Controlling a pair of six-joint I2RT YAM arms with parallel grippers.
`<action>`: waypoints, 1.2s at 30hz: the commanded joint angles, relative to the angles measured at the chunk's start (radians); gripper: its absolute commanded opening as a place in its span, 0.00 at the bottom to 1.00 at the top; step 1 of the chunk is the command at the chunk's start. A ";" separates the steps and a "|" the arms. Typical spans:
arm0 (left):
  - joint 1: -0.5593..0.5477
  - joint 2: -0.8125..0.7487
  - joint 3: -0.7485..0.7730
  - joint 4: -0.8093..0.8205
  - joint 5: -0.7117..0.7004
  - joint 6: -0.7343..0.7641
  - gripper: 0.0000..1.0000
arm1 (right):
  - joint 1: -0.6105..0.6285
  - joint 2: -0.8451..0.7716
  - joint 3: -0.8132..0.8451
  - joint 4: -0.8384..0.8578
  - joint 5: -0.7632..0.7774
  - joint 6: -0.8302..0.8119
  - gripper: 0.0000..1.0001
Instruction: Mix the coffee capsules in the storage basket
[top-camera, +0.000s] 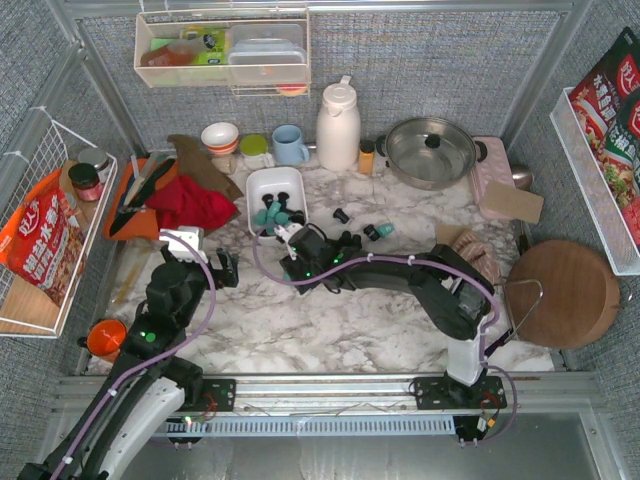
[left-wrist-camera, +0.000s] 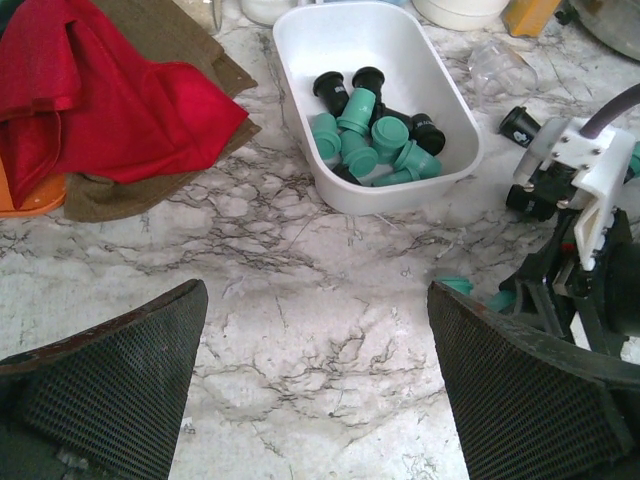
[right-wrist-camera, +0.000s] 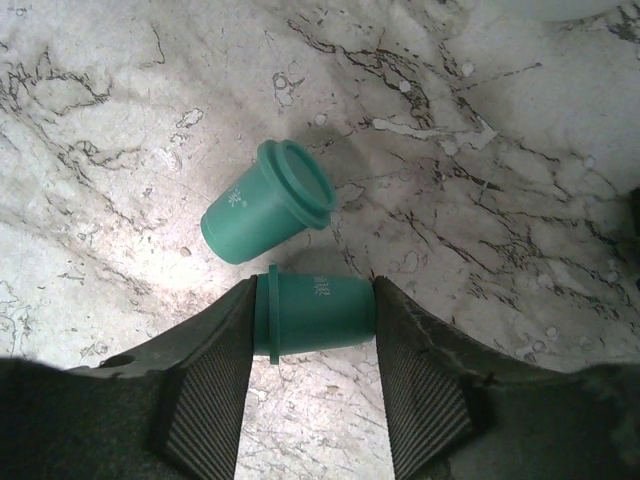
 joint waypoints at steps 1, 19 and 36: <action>-0.001 0.004 0.000 0.033 0.010 0.010 0.99 | 0.003 -0.034 -0.016 0.005 0.036 0.015 0.48; -0.001 -0.005 -0.004 0.039 -0.032 0.018 0.99 | 0.002 -0.128 0.076 -0.041 0.163 0.004 0.37; -0.001 0.002 -0.016 0.050 -0.013 0.014 0.99 | -0.142 0.292 0.671 0.013 0.137 0.016 0.37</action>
